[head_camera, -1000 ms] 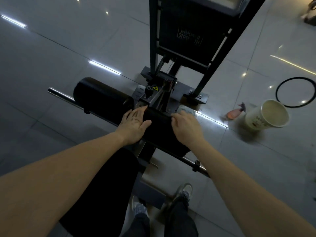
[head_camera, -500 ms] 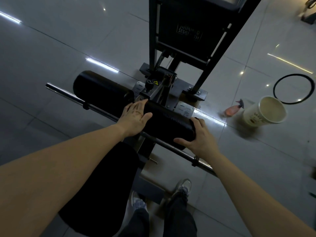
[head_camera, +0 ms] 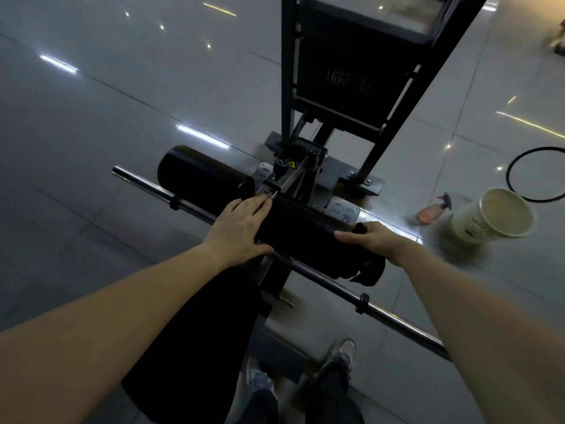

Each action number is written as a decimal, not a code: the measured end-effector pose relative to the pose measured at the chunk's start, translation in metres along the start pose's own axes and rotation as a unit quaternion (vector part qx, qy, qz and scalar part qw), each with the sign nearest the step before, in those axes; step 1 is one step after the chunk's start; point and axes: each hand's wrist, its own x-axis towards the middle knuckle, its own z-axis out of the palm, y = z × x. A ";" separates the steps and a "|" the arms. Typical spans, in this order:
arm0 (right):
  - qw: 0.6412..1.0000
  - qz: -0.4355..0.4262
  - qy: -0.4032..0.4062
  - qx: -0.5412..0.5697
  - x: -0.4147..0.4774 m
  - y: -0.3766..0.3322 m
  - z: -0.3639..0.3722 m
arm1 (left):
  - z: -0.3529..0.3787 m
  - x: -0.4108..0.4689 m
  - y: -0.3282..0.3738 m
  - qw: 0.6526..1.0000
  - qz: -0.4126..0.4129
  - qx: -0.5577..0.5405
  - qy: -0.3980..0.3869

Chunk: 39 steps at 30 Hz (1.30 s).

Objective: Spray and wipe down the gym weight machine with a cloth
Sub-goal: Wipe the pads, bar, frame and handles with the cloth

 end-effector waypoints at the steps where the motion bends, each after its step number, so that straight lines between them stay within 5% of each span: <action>1: 1.000 0.018 -0.006 0.006 -0.001 -0.004 -0.002 | -0.004 0.004 0.006 1.000 -0.013 0.002 -0.003; 5: 0.998 0.056 0.010 0.016 -0.013 -0.011 0.003 | -0.014 0.018 0.026 0.998 -0.056 0.019 -0.004; 8: 0.989 0.015 0.148 -0.004 -0.027 -0.015 0.024 | -0.018 0.022 0.028 0.997 -0.069 0.022 -0.022; 11: 0.942 -0.037 0.318 -0.101 -0.026 -0.024 0.055 | -0.019 0.024 0.027 0.996 -0.073 0.018 -0.036; 16: 0.873 -0.032 0.417 -0.249 -0.012 -0.028 0.091 | -0.015 0.028 0.023 0.997 -0.077 0.013 -0.029; 21: 0.868 -0.120 0.362 -0.318 -0.001 -0.063 0.114 | -0.008 0.027 0.021 0.997 -0.077 -0.023 0.001; 25: 0.955 -0.179 0.214 -0.106 0.029 -0.138 0.134 | 0.001 0.020 0.015 0.996 -0.073 -0.042 0.025; 28: 0.950 -0.256 0.145 -0.102 0.039 -0.153 0.138 | 0.003 0.013 0.016 0.995 -0.083 -0.043 0.034; 35: 0.875 -0.245 0.309 -0.283 -0.015 -0.037 0.091 | 0.002 0.017 0.012 0.995 -0.087 -0.054 0.009; 39: 0.876 -0.185 0.335 -0.293 -0.039 0.000 0.070 | 0.003 0.019 0.010 0.996 -0.084 -0.044 0.005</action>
